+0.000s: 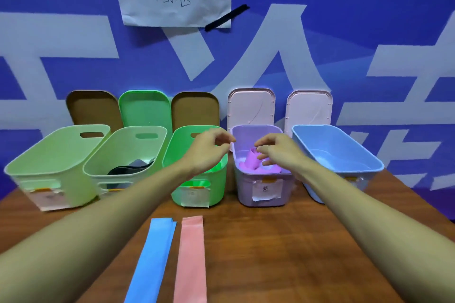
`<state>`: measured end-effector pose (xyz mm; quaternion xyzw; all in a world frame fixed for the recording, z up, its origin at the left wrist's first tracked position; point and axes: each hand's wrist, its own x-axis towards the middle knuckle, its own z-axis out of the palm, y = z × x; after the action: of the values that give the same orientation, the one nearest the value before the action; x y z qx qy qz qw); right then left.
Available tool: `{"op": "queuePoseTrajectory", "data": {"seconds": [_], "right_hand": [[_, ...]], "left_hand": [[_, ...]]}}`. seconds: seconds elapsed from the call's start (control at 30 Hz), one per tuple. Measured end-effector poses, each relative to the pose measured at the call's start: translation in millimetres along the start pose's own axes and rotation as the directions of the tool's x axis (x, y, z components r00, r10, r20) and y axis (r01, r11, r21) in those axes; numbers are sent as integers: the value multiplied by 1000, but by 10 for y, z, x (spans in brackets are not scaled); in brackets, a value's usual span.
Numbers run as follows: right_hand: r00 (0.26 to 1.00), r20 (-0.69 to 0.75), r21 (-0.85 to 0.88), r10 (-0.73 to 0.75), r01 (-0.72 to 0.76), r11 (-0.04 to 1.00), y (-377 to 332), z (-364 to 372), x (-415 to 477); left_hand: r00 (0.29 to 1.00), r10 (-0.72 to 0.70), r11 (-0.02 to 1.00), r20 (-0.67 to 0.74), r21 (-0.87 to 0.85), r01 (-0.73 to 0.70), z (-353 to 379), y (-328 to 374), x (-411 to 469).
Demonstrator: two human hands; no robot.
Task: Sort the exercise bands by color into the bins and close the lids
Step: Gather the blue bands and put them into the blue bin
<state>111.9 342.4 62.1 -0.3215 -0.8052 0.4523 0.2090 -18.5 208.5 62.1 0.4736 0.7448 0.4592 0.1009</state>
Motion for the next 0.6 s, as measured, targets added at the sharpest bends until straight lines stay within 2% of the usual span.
{"op": "queuePoseTrajectory", "data": {"seconds": [0.1,0.37,0.5,0.6], "right_hand": [[996,83,28,-32,30,999,-39,339,-146],[932,346,-193,-108,184,964,3,1434,-472],[921,386,-135,-44,103,985,59,1839,-552],[942,335,-116,-5,46,992,150,2042,-565]], "left_hand": [[1000,20,999,-13,43,-19,-240,-183,-435],[971,-239,970,-3,39,239,-624,-1190,-1530],[945,-327,942,-30,74,328,-574,-1673,-1749],[934,-334,934,-125,90,346,-502,-1853,-1667]]}}
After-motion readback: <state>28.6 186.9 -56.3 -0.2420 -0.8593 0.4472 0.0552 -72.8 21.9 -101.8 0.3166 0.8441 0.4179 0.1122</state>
